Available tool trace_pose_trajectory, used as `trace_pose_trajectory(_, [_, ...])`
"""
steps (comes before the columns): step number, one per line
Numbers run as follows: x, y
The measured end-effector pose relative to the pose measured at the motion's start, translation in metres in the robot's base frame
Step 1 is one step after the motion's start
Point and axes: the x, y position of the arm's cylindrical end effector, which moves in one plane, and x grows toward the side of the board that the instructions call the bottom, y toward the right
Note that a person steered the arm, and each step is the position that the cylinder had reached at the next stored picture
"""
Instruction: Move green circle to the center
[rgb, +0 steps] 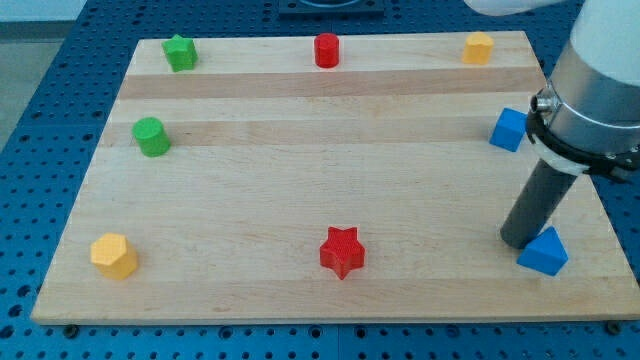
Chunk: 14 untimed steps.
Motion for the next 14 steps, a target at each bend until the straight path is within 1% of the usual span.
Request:
trace_pose_trajectory(1, [0.0, -0.002])
trace_pose_trajectory(2, [0.008, -0.032])
trace_pose_trajectory(3, [0.026, -0.059])
trace_pose_trajectory(4, [0.056, -0.056])
trace_pose_trajectory(5, [0.074, -0.028])
trace_pose_trajectory(7, [0.07, 0.035])
trace_pose_trajectory(8, [0.07, 0.038])
trace_pose_trajectory(10, [0.046, 0.038])
trace_pose_trajectory(11, [0.04, 0.037])
trace_pose_trajectory(14, [0.019, 0.002])
